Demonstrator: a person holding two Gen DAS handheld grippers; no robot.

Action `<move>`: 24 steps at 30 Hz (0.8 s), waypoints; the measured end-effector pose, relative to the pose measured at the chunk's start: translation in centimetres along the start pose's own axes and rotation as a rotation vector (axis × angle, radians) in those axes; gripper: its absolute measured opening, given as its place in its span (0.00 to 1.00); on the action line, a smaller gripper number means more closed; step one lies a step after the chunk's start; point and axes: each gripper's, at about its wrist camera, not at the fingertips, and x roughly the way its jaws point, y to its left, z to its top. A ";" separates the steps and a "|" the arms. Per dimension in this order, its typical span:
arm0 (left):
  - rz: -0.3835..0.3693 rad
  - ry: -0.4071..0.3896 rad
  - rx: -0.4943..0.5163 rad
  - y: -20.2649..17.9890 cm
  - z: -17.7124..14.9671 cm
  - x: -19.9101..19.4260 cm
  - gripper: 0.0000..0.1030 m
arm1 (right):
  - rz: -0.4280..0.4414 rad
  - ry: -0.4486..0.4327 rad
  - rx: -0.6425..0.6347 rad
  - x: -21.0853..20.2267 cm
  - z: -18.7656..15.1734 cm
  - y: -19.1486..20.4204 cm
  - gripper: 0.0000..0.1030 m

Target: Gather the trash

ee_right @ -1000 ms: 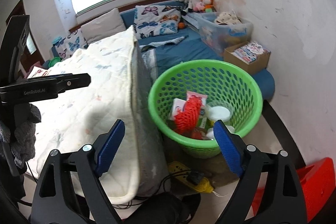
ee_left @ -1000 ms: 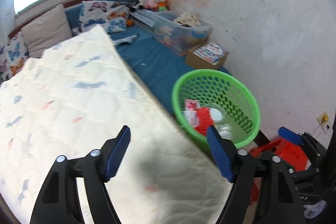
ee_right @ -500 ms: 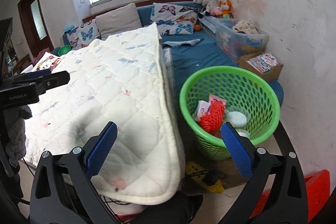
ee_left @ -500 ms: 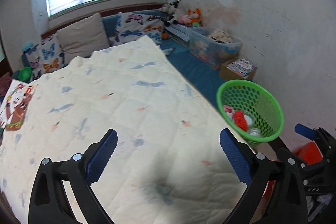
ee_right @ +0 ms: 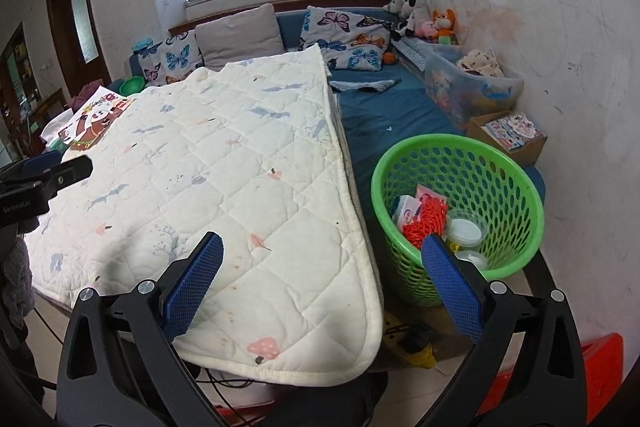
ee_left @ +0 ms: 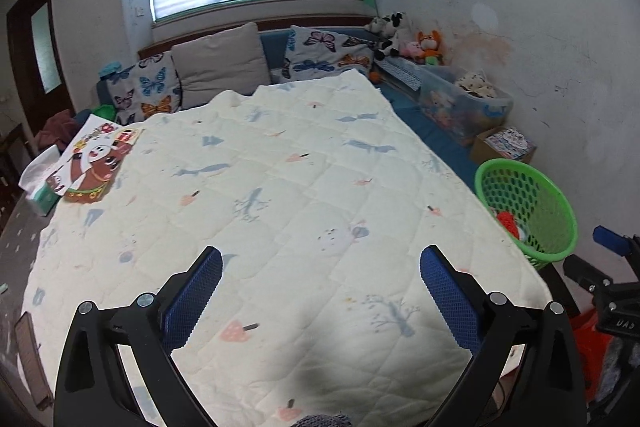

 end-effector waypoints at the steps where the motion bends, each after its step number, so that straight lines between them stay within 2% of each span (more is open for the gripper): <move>1: 0.007 -0.002 -0.002 0.2 -0.3 -0.2 0.93 | 0.003 -0.001 0.000 -0.1 0.0 0.1 0.96; 13: 0.071 -0.007 -0.066 2.5 -1.5 -1.8 0.93 | 0.011 -0.023 -0.039 -0.8 0.3 1.7 0.96; 24: 0.138 -0.043 -0.082 2.6 -1.5 -2.5 0.93 | 0.020 -0.022 -0.027 -0.8 0.2 1.9 0.96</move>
